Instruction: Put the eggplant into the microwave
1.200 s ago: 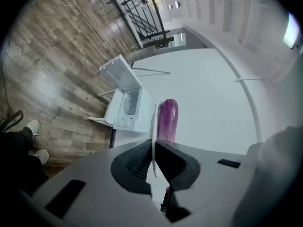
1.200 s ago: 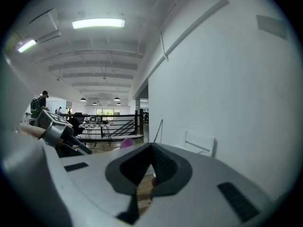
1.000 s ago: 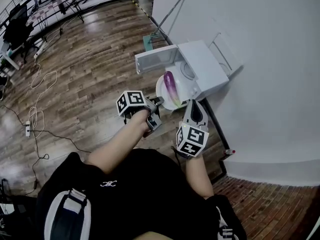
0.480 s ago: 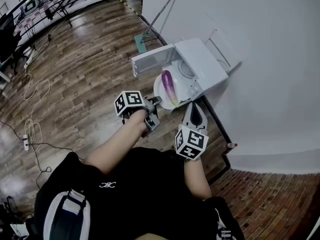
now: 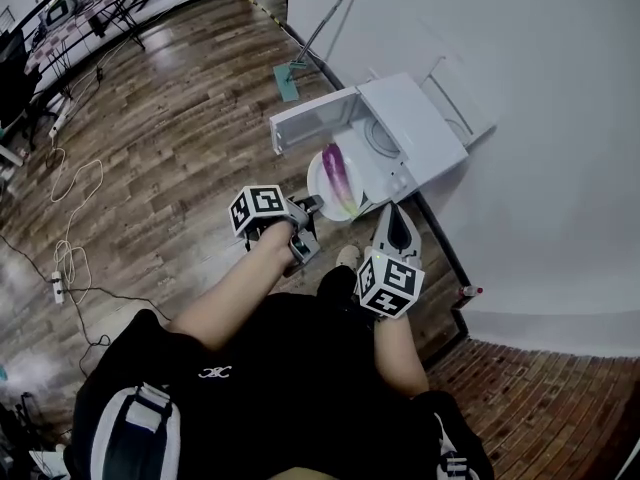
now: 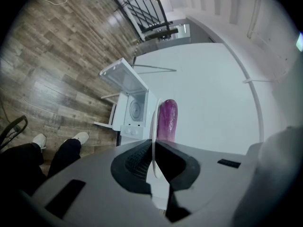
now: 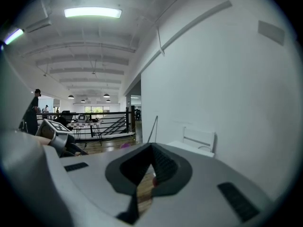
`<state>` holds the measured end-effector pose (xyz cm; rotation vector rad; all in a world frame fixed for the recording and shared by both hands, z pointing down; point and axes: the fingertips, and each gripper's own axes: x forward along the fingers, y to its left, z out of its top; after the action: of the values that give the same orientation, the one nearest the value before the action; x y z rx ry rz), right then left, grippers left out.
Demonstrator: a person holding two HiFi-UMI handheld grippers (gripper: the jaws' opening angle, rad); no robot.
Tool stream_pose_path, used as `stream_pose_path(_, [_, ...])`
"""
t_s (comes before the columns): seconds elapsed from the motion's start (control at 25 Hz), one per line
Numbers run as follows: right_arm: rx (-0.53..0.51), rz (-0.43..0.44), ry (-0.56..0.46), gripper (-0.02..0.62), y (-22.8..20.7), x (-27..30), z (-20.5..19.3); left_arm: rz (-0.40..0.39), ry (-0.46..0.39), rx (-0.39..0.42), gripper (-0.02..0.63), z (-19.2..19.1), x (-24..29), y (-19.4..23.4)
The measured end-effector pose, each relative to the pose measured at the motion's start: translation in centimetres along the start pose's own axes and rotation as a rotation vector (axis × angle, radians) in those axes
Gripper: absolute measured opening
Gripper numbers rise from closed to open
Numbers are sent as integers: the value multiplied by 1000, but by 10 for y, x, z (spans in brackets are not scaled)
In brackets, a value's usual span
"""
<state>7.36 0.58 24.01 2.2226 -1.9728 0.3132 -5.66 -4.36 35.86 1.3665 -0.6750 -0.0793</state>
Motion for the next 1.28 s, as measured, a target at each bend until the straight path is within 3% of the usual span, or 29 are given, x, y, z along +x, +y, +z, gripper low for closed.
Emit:
stream_pose_path(0.56, [-36,18,-48,6,-12,27,12,-59,-14,29,18,12,16,-3])
stream_pose_path(0.76, [-22,23,-26,6,-75,114,31,-35,-21,9,18,43,97,-25])
stream_pose_path(1.12, [-37,86,41,6,-91,157,25,-5,-64,33,18,59,126,-13])
stream_pose_path(1.28, [-42,135,91,6,-112,208,13,-9,-87,40,18,79,173,-3])
